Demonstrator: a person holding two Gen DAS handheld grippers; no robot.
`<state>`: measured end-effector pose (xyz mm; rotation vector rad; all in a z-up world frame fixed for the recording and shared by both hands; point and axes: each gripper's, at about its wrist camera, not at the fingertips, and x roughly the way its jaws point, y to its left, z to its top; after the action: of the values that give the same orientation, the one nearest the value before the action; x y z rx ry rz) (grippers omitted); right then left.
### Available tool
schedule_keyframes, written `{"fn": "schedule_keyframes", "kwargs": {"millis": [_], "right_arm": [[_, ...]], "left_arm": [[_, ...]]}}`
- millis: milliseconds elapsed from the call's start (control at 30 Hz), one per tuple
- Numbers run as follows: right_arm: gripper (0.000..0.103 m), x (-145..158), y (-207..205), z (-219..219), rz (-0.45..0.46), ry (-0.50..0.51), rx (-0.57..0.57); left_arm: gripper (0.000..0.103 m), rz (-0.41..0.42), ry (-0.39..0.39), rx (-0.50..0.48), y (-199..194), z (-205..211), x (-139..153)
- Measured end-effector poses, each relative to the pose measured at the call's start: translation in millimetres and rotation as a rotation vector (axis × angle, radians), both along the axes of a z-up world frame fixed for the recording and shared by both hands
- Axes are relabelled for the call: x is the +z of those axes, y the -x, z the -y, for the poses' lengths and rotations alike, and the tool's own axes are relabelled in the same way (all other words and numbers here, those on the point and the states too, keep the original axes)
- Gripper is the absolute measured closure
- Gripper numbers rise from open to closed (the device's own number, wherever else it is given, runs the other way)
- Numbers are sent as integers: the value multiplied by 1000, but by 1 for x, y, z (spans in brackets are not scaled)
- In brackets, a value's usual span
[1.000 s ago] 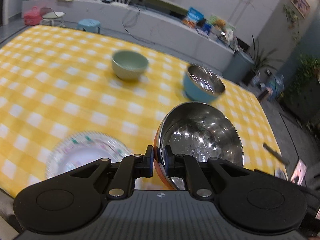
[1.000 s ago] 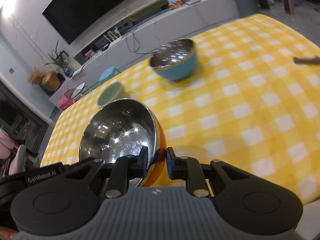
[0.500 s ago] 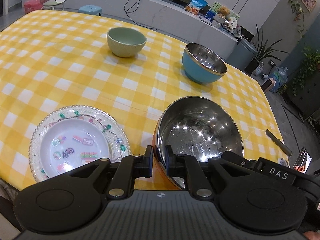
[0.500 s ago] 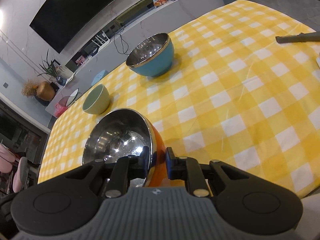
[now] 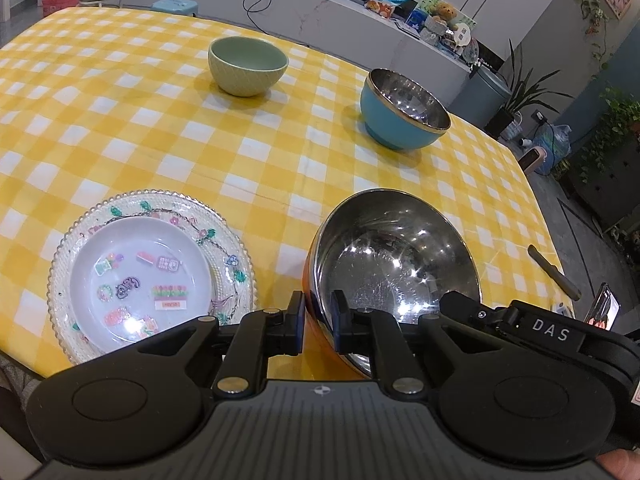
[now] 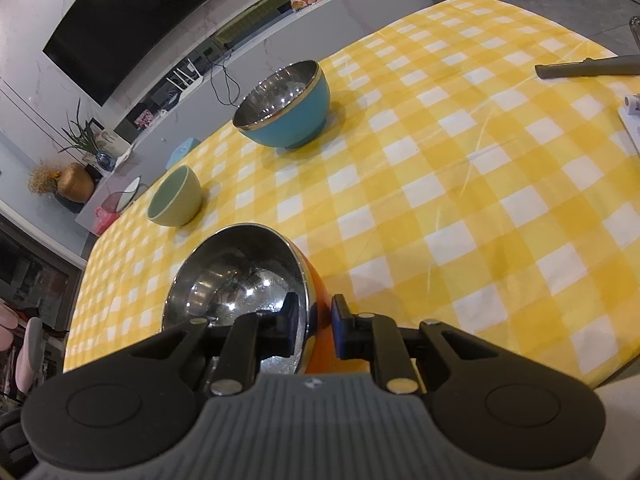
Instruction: Organize plates and bowls
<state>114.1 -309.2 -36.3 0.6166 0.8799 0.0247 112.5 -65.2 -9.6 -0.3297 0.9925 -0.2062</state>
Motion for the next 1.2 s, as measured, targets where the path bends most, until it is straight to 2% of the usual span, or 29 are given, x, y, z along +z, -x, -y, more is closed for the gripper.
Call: {"fn": "schedule_keyframes", "kwargs": {"millis": [500, 667, 800, 900, 1000, 1200], "right_arm": [[86, -1, 0, -2, -12, 24, -13], [82, -1, -1, -4, -5, 29, -9], [81, -1, -1, -3, 4, 22, -3], [84, -1, -2, -5, 10, 38, 3], [86, 0, -4, -8, 17, 68, 6], [84, -2, -8, -3, 17, 33, -8]], "left_arm": [[86, -20, 38, -3, -4, -2, -4], [86, -8, 46, -1, -9, -1, -4], [79, -4, 59, -2, -11, -2, -6], [79, 9, 42, -8, -12, 0, -6], [84, 32, 11, -11, -15, 3, -3], [84, 47, 13, -17, -21, 4, -2]]}}
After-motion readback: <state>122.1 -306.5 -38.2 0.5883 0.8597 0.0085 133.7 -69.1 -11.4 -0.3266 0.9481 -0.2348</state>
